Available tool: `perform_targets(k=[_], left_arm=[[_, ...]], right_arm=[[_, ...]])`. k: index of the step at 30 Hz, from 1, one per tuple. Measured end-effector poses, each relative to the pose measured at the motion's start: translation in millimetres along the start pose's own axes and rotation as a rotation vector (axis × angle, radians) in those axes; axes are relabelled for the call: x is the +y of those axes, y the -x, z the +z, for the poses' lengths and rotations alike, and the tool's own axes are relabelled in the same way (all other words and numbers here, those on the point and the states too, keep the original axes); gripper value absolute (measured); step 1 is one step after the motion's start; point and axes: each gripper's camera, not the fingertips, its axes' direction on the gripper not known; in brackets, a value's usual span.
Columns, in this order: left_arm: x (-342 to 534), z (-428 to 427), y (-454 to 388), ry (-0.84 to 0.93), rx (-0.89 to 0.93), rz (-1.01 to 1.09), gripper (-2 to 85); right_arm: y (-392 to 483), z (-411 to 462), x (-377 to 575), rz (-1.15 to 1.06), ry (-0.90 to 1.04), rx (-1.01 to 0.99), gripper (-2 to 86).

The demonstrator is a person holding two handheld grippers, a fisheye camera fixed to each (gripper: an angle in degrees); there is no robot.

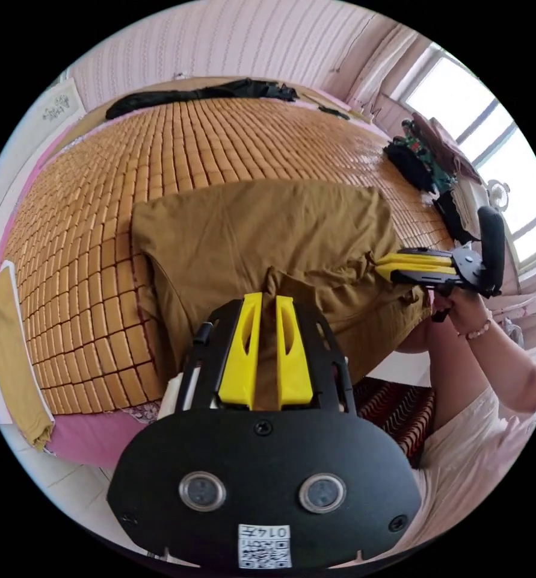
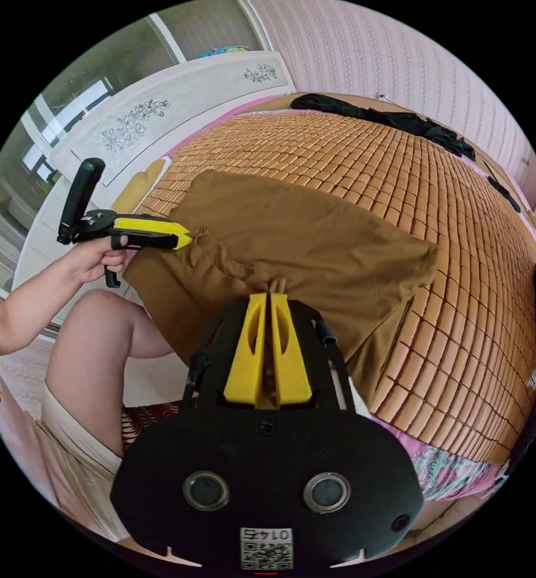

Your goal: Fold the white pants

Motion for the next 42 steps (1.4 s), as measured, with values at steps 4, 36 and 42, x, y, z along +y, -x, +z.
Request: perform_targets(k=[4, 36, 42], left_arm=[[19.2, -21.9, -12.4, 0.012, 0.058, 0.066, -0.1], [100.4, 27.1, -206.0, -0.032, 0.055, 0.328, -1.0], [104.5, 31.5, -225.7, -0.012, 0.041, 0.417, -1.0]], right_arm=[[15.0, -20.0, 12.5, -0.091, -0.079, -0.099, -0.1], [169.8, 197.4, -239.4, -0.485, 0.547, 0.327, -0.4], [170.6, 219.5, -273.7, -0.502, 0.702, 0.257, -0.6]])
